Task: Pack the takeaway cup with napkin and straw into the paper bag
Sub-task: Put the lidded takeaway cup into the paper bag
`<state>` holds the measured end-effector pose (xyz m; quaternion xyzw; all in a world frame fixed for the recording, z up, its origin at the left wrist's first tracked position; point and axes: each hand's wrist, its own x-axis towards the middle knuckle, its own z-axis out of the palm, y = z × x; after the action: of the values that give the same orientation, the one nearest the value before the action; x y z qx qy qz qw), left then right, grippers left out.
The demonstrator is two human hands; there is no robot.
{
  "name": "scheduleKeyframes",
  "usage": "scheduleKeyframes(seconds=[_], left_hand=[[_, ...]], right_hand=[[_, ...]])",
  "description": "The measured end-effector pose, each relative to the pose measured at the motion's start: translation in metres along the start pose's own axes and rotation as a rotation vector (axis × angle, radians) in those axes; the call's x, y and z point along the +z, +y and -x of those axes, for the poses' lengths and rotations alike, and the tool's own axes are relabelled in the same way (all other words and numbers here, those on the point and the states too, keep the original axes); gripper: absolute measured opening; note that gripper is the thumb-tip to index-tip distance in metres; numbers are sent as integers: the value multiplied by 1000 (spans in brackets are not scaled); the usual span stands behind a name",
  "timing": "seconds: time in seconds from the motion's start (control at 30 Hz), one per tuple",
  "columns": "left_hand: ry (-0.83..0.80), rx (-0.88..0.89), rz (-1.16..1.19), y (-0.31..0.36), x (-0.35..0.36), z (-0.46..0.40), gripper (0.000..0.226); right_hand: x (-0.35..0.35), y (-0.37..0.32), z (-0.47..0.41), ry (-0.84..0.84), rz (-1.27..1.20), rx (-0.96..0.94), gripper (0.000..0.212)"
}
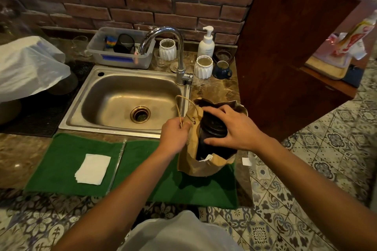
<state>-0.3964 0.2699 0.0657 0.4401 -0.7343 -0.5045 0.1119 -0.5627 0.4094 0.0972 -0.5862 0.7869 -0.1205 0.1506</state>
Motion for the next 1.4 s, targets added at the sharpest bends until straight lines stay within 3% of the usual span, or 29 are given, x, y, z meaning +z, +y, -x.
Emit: scheduleKeyframes(seconds=[0.27, 0.47, 0.63, 0.77, 0.9, 1.1, 1.27, 1.4], left_hand=[[-9, -41, 43, -4, -4, -2, 21], [-37, -20, 46, -7, -4, 1, 21], [-14, 35, -20, -4, 1, 0, 25], [70, 70, -100, -3, 2, -3, 22], [103, 75, -105, -6, 4, -3, 18], [69, 64, -46, -4, 11, -2, 14], [64, 89, 21, -7, 8, -2, 14], [25, 84, 151, -10, 2, 0, 33]], right_hand=[[-5, -11, -4, -91, -30, -19, 82], [-34, -4, -14, -424, -173, 95, 89], [-19, -8, -29, -275, 172, 260, 113], [7, -12, -38, -222, 265, 280, 111], [19, -15, -44, -222, 400, 273, 98], [8, -22, -34, -201, 365, 247, 91], [-30, -44, -13, 21, 237, 151, 73], [-61, -66, -8, 226, 201, 133, 51]])
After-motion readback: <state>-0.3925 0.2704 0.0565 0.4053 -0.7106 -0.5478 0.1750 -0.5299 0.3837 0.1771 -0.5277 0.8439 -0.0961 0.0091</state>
